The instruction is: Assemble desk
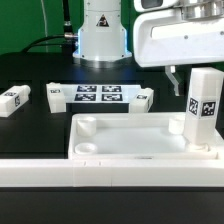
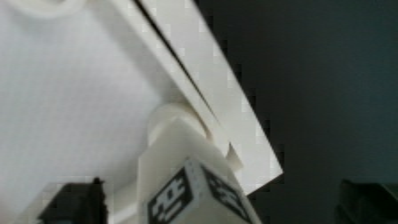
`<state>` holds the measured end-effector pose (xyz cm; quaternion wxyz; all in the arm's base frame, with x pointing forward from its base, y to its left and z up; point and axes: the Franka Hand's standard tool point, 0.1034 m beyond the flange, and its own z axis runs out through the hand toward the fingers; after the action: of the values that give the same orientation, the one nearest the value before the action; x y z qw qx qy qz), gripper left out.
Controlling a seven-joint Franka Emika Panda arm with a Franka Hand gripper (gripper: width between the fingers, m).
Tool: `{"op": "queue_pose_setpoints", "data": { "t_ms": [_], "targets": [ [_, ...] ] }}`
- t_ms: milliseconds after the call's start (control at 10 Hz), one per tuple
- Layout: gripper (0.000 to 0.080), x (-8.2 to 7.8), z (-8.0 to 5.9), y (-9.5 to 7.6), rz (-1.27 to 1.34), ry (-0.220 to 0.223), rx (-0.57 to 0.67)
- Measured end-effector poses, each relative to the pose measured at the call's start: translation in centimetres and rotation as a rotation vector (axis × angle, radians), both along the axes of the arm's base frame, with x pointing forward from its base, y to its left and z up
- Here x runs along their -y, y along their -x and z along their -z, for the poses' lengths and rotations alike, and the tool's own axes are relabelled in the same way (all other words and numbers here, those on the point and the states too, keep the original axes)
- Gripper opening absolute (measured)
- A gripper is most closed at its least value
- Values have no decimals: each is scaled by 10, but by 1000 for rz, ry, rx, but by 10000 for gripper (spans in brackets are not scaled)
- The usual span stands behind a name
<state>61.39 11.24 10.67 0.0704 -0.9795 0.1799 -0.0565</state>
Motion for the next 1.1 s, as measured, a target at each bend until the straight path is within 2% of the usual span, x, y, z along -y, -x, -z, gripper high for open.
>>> {"op": "queue_pose_setpoints", "data": {
  "t_ms": [100, 300, 500, 700, 800, 900, 1000, 1100],
  "targets": [
    [649, 4, -4, -4, -123, 38, 7],
    [649, 6, -7, -7, -347, 87, 25],
    [649, 5, -11, -11, -535, 121, 32],
    [649, 5, -11, -16, -608, 132, 30],
    [622, 5, -11, -16, -606, 131, 29],
    [487, 5, -10, -16, -606, 131, 29],
    [487, 5, -10, -16, -607, 131, 29],
    [353, 5, -10, -16, -607, 131, 28]
  ]
}}
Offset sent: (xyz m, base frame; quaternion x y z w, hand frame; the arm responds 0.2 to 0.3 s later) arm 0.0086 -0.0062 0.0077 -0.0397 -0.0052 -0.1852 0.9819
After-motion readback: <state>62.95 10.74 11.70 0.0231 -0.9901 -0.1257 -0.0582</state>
